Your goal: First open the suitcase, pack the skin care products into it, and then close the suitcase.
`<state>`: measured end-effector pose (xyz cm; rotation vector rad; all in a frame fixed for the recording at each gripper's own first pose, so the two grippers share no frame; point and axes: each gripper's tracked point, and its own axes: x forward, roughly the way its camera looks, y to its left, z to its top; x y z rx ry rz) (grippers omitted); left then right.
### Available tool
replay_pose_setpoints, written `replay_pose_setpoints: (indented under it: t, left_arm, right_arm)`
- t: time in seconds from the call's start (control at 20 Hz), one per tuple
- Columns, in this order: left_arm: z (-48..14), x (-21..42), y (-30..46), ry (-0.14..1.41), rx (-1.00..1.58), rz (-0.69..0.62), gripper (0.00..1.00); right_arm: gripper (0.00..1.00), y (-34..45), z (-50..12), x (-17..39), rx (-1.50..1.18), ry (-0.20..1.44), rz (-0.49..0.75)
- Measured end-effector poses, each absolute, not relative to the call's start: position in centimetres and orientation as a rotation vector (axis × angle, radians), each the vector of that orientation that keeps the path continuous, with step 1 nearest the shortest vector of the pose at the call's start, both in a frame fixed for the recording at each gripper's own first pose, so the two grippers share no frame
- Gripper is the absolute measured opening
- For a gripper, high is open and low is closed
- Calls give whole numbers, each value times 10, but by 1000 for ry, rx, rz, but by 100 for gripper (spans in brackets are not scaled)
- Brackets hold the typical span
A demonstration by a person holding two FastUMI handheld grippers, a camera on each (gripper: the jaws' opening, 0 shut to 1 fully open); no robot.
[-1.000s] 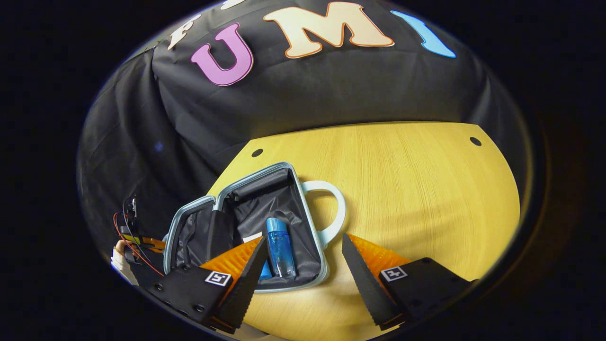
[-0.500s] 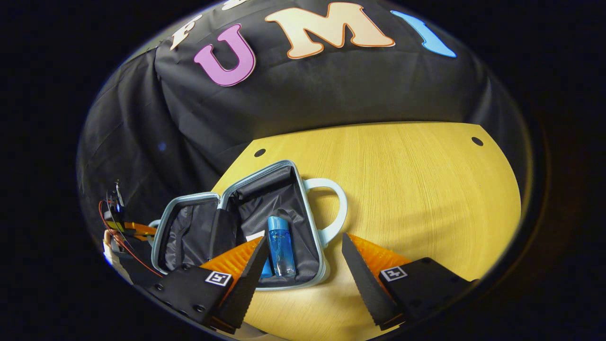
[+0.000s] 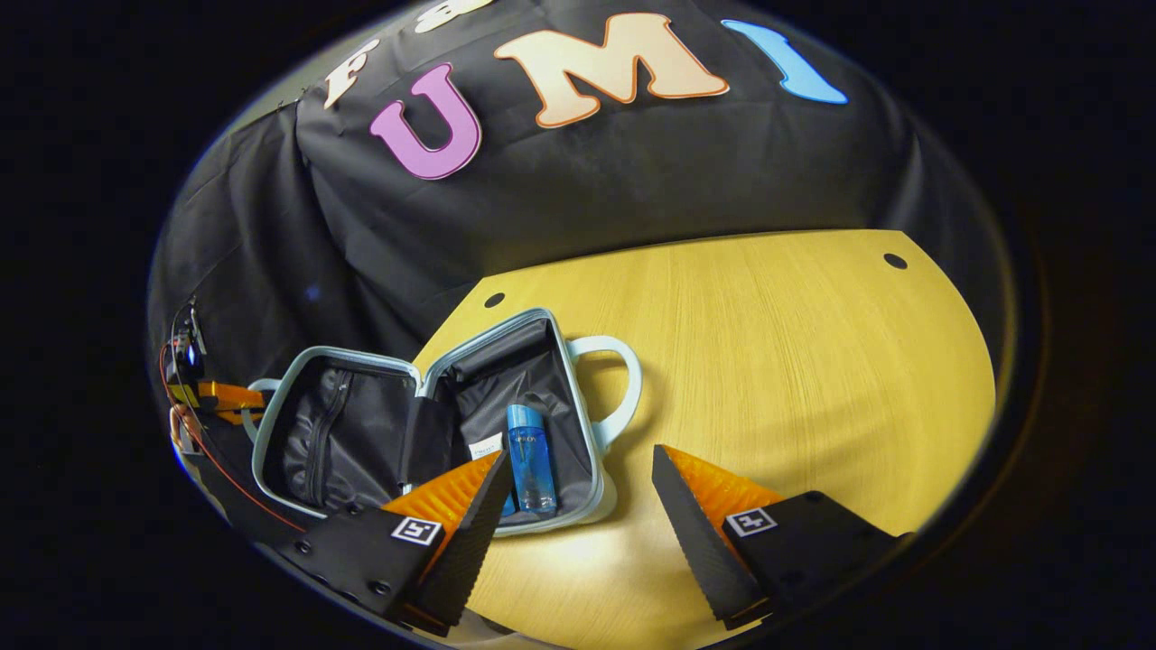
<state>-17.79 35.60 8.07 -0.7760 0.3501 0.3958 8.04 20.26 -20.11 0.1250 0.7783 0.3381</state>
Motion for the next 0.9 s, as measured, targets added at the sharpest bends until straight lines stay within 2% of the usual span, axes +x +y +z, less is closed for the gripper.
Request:
replay_pose_setpoints:
  t: [0.25, 0.3, 0.35, 0.65, 0.9]
  left_arm:
    - [114, -153, 318, 340, -703, 356, 1]
    - [119, -148, 310, 338, -691, 345, 1]
    - [127, -138, 301, 336, -682, 327, 1]
    - [153, -82, 240, 346, -628, 211, 1]
    - [157, -20, 176, 393, -621, 62, 1]
  right_arm:
    - [98, 171, -186, 73, 130, 742, 330]
    - [93, 163, -183, 72, 126, 733, 326]
    - [98, 155, -180, 73, 122, 726, 318]
    - [98, 110, -170, 72, 139, 703, 278]
    - [98, 70, -162, 70, 166, 682, 241]
